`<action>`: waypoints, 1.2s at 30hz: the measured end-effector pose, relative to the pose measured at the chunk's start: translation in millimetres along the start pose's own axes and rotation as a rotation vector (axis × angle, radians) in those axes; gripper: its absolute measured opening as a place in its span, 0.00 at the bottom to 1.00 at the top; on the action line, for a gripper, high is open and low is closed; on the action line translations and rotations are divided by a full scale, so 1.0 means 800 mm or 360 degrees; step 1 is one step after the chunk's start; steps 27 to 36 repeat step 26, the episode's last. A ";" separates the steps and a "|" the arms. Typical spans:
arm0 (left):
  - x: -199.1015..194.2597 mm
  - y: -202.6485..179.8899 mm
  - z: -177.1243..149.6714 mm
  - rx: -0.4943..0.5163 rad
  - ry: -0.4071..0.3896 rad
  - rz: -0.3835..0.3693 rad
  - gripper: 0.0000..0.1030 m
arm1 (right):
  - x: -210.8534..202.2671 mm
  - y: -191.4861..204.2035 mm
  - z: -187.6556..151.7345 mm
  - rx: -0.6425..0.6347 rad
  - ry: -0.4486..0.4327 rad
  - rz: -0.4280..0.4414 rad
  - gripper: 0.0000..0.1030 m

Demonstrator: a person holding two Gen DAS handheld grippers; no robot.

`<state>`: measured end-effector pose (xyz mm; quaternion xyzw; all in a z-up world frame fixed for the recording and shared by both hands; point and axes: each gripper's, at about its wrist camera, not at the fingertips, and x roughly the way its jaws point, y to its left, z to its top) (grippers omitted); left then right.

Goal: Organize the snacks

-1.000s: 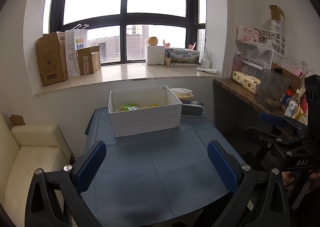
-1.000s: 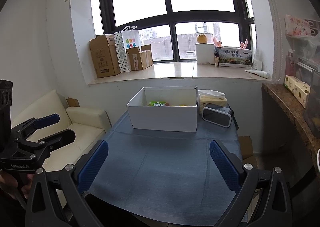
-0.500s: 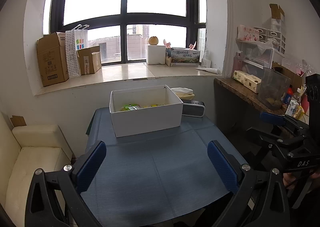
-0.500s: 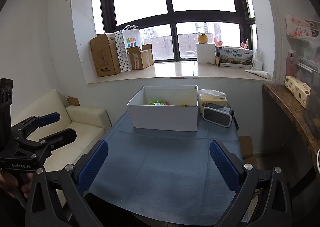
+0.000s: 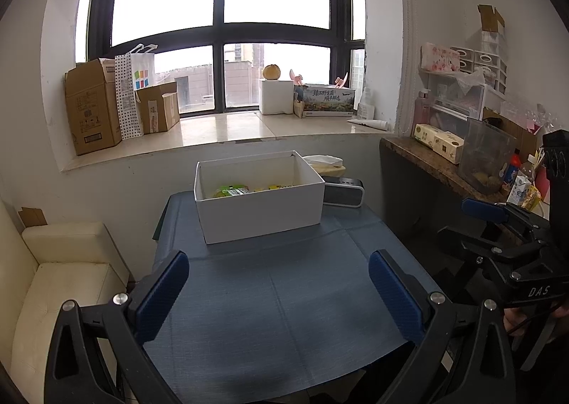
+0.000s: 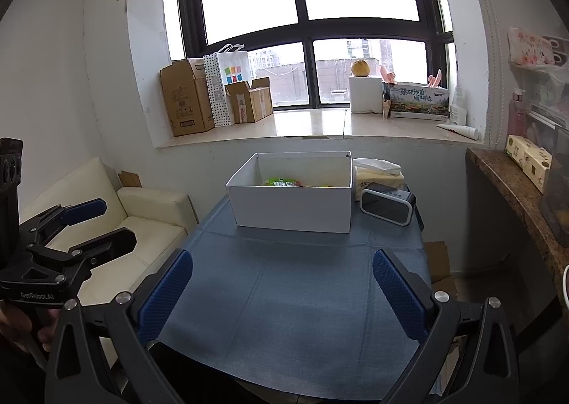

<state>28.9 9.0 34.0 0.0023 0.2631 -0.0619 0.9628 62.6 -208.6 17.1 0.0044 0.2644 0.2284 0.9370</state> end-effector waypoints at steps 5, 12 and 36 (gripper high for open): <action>0.000 0.001 0.000 0.0005 -0.0001 -0.0003 1.00 | 0.000 0.000 0.000 0.0001 0.0003 0.0001 1.00; 0.000 0.001 0.000 0.0009 -0.0001 -0.0003 1.00 | -0.001 0.000 0.000 0.0000 0.0003 0.0000 1.00; -0.002 0.006 0.000 0.0018 -0.0013 -0.0028 1.00 | 0.000 0.000 -0.001 0.0002 0.0006 -0.0001 1.00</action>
